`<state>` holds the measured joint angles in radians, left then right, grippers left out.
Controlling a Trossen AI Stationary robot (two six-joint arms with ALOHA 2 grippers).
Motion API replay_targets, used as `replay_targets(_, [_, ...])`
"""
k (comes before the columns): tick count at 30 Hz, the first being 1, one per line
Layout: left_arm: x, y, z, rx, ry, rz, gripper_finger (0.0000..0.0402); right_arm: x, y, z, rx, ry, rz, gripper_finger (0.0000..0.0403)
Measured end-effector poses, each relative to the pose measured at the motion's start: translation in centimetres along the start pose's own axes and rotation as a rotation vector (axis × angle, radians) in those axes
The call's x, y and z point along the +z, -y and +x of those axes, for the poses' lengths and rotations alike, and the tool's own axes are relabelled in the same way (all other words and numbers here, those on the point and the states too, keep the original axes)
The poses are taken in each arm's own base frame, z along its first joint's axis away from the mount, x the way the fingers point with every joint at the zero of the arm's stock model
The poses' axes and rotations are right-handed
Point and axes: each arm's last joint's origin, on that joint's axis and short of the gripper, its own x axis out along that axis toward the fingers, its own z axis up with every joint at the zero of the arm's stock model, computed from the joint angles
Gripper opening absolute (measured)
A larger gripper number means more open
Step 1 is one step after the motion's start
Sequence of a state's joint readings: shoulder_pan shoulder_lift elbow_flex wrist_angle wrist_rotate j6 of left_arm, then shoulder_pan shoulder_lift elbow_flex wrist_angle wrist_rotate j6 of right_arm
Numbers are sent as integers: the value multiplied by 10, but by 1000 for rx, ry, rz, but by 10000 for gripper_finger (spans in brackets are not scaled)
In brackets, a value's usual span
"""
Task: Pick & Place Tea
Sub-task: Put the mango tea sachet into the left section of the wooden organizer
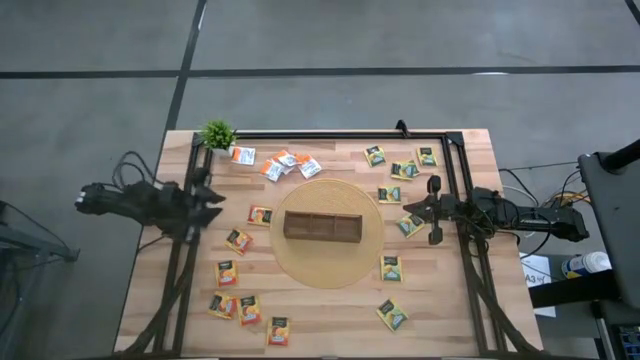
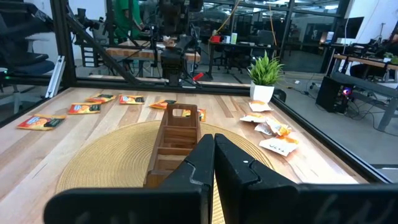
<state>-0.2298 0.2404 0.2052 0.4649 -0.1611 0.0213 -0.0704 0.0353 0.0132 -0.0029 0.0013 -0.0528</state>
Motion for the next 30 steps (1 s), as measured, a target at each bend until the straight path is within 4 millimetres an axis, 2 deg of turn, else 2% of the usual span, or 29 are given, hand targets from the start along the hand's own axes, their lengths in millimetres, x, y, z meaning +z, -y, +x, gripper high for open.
replay_targets(3, [2,-1,16,133,-96,-16,117,0,0,0,0,0,0,9])
replay_targets(8, [6,-2,44,353,-391,-27,117,0,0,0,0,-1,0,9])
replay_targets(13, [6,-2,65,551,-604,-87,117,0,0,0,0,-1,0,9])
replay_targets(18, [-12,2,83,600,-749,-100,117,0,0,0,0,-1,0,9])
replay_targets(30, [-29,18,108,634,-1064,-253,117,0,0,0,0,-1,0,9])
